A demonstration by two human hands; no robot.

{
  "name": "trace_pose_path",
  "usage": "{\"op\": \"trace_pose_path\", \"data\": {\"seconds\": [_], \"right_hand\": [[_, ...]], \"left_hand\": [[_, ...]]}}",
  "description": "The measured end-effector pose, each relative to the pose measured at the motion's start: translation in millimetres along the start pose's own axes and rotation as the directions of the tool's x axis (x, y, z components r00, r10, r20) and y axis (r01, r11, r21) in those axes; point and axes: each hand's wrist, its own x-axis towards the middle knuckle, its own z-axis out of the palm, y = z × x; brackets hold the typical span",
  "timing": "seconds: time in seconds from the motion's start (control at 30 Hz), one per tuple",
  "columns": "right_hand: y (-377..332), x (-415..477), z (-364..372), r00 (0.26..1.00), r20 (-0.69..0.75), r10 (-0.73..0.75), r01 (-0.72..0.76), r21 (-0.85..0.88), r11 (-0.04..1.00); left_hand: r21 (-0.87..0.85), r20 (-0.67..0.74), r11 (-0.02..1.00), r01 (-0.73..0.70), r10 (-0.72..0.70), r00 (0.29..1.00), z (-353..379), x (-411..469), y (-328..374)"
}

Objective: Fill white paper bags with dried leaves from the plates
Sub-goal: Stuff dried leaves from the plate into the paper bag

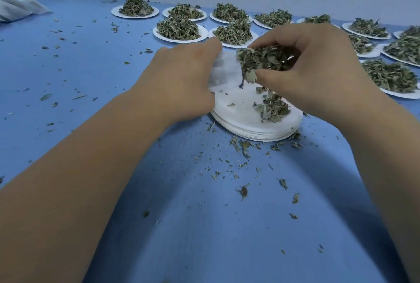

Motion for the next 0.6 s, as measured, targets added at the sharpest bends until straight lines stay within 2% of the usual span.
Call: {"op": "trace_pose_path", "data": {"seconds": [0.17, 0.3, 0.4, 0.6], "right_hand": [[-1, -2, 5, 0.999, 0.037, -0.014, 0.013, 0.044, 0.999], [-1, 0, 6, 0.999, 0.044, -0.017, 0.015, 0.047, 0.999], [1, 1, 4, 0.999, 0.049, 0.012, -0.018, 0.117, 0.993], [2, -1, -2, 0.965, 0.262, 0.014, -0.105, 0.336, 0.936]], "left_hand": [[-0.028, -0.023, 0.999, -0.027, 0.026, 0.999, 3, -1, 3], [-0.191, -0.025, 0.981, 0.033, -0.039, 0.999, 8, 1, 7], [-0.226, -0.033, 0.972, 0.066, -0.076, 0.997, 12, 2, 10], [-0.178, 0.000, 0.983, 0.035, -0.036, 0.999, 11, 0, 9]]}}
